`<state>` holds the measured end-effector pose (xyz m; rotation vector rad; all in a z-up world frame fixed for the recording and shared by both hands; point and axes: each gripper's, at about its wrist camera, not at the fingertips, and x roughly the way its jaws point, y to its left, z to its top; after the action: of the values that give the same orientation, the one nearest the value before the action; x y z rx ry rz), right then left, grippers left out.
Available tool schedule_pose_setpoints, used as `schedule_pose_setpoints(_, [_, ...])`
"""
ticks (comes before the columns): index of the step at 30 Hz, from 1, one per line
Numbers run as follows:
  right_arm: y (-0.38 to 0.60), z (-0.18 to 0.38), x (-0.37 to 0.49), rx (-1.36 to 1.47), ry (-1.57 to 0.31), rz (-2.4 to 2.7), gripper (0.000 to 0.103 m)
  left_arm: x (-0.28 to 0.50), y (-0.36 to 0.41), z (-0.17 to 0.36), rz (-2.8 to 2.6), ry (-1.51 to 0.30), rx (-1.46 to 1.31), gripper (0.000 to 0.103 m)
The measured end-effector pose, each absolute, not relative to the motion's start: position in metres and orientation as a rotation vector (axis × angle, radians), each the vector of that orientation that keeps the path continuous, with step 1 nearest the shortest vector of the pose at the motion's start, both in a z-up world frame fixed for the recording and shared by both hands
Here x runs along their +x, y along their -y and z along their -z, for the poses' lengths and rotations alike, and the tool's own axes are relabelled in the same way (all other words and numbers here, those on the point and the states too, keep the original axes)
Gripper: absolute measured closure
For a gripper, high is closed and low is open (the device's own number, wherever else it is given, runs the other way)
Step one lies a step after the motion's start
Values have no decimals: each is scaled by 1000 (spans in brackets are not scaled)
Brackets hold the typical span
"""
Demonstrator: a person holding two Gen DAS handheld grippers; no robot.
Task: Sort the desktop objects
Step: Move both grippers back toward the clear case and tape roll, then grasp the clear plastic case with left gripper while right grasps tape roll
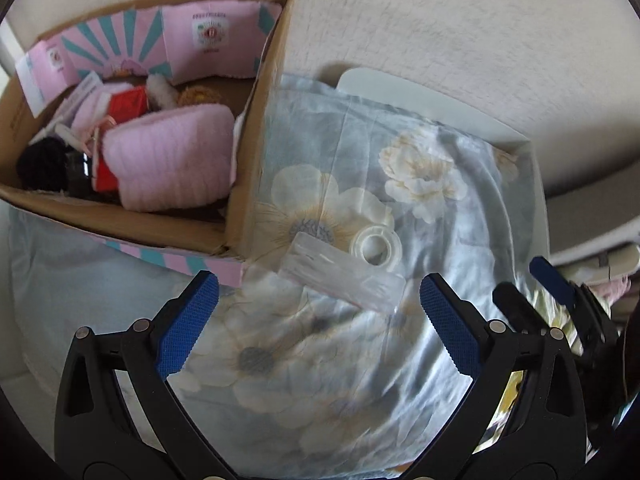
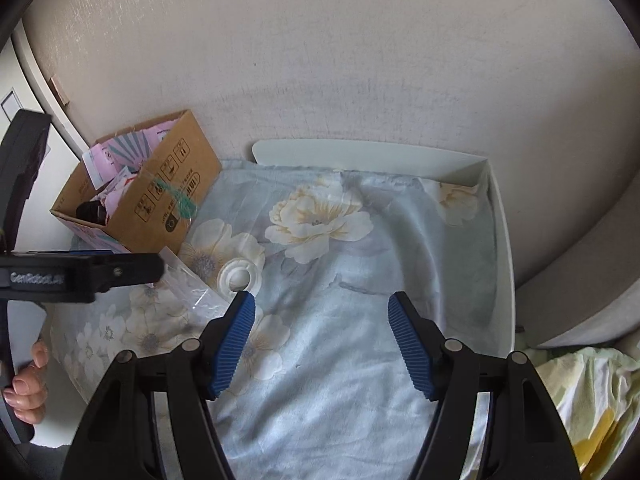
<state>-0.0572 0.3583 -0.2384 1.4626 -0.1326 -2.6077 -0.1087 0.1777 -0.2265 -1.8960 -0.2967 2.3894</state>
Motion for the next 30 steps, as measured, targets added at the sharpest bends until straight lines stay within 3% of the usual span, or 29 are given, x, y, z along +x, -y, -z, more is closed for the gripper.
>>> schedule_pose_setpoints(7, [-352, 255, -73, 1450, 42, 2561, 38, -115, -170, 259, -2411, 471, -2039, 2])
schedule_pose_setpoints(12, [-341, 266, -86, 1424, -3, 2500, 38, -107, -165, 262, -2430, 486, -2040, 4])
schedule_pose_setpoints(14, [-334, 270, -92, 1417, -37, 2479, 38, -103, -164, 264, -2421, 472, -2054, 9])
schedule_pose_setpoints(17, [-321, 277, -99, 1403, -87, 2445, 39, -96, -160, 274, -2360, 525, -2094, 25])
schedule_pose_setpoints(19, [-312, 283, -101, 1401, -124, 2400, 51, -92, -154, 277, -2329, 596, -2092, 28])
schedule_pose_setpoints(23, [-297, 296, -105, 1421, -210, 2340, 67, -86, -153, 274, -2331, 570, -2061, 33])
schedule_pose_setpoints(30, [-288, 306, -114, 1426, -238, 2308, 71, -77, -147, 271, -2305, 606, -2034, 40])
